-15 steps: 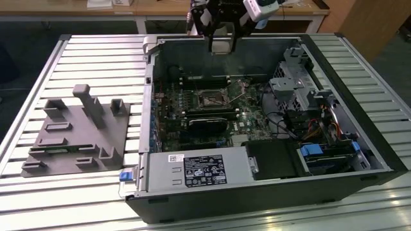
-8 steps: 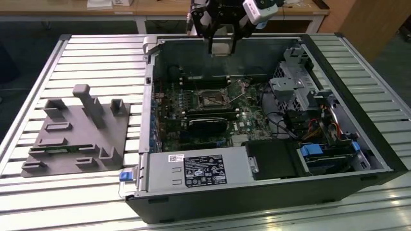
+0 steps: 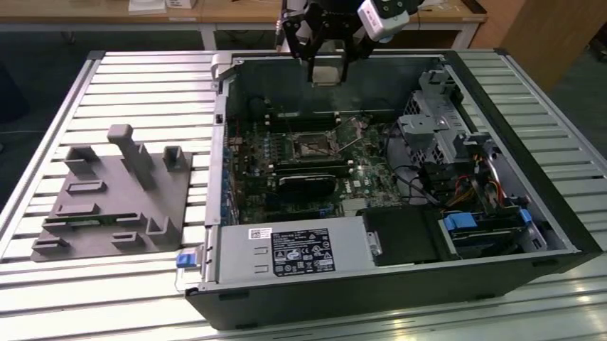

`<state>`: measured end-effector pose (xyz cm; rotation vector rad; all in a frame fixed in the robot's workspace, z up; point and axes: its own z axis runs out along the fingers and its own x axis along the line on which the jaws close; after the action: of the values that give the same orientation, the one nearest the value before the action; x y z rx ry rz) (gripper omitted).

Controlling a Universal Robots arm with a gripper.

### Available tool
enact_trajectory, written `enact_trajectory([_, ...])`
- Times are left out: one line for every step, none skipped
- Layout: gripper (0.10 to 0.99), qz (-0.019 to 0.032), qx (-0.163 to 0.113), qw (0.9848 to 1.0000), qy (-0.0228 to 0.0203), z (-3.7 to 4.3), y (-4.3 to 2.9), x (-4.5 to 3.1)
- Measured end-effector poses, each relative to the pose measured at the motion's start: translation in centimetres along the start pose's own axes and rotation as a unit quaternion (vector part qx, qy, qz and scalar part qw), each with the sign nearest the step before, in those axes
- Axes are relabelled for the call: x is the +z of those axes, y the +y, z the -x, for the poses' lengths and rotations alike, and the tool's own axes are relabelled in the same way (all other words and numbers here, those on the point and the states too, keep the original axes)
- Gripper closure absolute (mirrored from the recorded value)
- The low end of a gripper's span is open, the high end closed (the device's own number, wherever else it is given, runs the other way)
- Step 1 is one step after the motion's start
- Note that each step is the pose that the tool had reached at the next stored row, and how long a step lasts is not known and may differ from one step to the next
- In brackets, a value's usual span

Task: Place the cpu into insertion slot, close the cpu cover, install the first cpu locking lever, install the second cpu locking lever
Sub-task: 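Place the cpu into insertion slot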

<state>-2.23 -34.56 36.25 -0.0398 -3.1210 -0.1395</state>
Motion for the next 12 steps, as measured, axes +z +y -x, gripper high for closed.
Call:
enact_trajectory([0.545,0.0000,0.000,1.0000,0.0000,0.00,0.00,0.03])
enact_trajectory([0.545,0.0000,0.000,1.0000,0.0000,0.00,-0.01,0.06])
enact_trajectory([0.545,-0.0001,0.000,1.0000,0.0000,0.00,-0.01,0.08])
enact_trajectory([0.545,-0.0001,0.000,1.0000,0.0000,0.00,-0.01,0.11])
enact_trajectory([0.545,-0.0001,0.000,1.0000,0.0000,0.00,-0.01,0.14])
enact_trajectory([0.545,-0.0001,0.000,1.0000,0.0000,0.00,-0.02,0.16])
enact_trajectory([0.545,-0.0001,0.000,1.0000,0.0000,0.00,-0.02,0.19])
enact_trajectory([0.545,-0.0001,0.000,1.0000,0.0000,0.00,-0.02,0.22])
enact_trajectory([0.545,-0.0001,0.000,1.0000,0.0000,0.00,-0.02,0.24])
enact_trajectory([0.545,-0.0001,0.000,1.0000,0.0000,0.00,-0.02,0.26])
enact_trajectory([0.545,-0.0001,0.000,1.0000,0.0000,0.00,-0.03,0.29])
enact_trajectory([0.545,-0.0001,0.000,1.0000,0.0000,0.00,-0.03,0.31])
